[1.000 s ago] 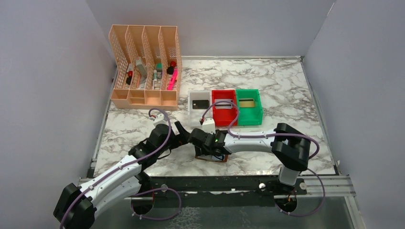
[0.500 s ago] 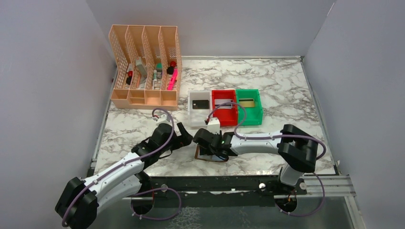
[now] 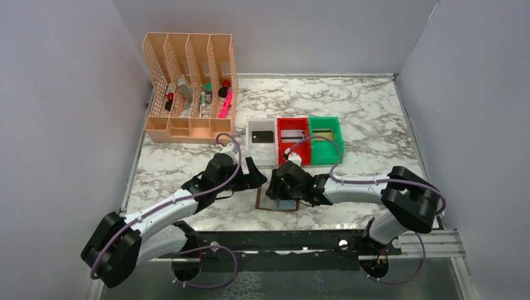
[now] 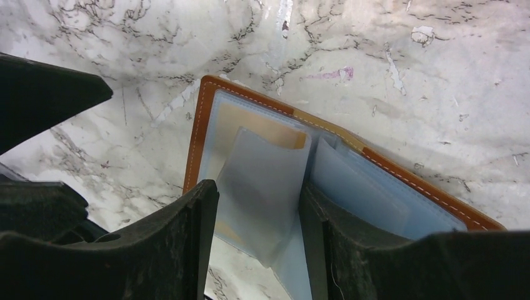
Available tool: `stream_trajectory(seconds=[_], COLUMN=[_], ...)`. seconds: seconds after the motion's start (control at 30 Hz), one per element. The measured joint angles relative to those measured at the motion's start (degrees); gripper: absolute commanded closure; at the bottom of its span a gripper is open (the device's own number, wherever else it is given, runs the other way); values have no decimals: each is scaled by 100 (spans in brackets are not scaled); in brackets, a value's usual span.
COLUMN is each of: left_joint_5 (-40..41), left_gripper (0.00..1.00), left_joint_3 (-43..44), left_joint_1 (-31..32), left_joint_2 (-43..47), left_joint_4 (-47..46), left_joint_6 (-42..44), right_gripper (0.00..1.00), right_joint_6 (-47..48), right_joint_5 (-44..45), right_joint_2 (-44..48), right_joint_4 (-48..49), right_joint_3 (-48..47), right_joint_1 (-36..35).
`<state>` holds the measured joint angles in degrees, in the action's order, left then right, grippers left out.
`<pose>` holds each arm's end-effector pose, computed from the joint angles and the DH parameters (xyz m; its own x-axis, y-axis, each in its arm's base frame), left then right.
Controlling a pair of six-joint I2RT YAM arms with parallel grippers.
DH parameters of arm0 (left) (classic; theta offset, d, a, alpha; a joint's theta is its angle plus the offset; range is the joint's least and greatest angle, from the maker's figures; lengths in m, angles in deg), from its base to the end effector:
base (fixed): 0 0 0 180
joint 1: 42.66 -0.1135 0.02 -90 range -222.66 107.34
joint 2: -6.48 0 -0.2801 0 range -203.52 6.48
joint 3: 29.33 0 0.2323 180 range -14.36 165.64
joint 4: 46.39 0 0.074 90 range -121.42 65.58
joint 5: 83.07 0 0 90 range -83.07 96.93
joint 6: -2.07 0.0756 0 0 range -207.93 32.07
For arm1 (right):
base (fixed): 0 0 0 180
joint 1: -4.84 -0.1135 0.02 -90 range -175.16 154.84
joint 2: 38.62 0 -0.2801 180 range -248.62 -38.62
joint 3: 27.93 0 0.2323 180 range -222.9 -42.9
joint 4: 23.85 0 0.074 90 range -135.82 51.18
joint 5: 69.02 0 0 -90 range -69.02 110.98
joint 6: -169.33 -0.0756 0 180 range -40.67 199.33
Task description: Take the credit cards out of the card holder
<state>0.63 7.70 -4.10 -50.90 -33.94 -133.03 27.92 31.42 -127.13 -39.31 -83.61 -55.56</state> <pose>0.1607 -0.1387 0.1878 -0.7890 -0.2715 -0.5512 0.1882 0.7472 -0.6374 0.1634 0.2598 0.1568 -0.8518 0.0568 -0.5207 -0.2080 0.8757 0.4357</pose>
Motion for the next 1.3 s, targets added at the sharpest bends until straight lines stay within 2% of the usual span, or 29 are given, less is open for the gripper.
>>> stream_trajectory(seconds=[0.47,0.7,1.1,1.17,1.3], left_joint_5=[-852,-916,-977,-979,-826], left_gripper=[13,28,46,47,42], left_joint_3=[472,778,850,841,713], left_joint_1=[44,199,393,442,505], left_joint_2=[-1370,-2033,-2448,-2441,-2295], left_joint_4=[-960,-1209,-1655,-1672,-1661], left_joint_6=[107,103,-245,-343,-514], right_gripper=[48,48,46,46,46], right_joint_6=[-74,-68,-59,-59,-44], right_joint_5=[-334,-350,-396,-409,-452], right_joint_2=[243,304,420,466,492], right_joint_4=[1305,1685,1976,2000,2041], right_joint_3=[815,1054,1287,1340,1377], right_joint_1=[203,212,223,223,223])
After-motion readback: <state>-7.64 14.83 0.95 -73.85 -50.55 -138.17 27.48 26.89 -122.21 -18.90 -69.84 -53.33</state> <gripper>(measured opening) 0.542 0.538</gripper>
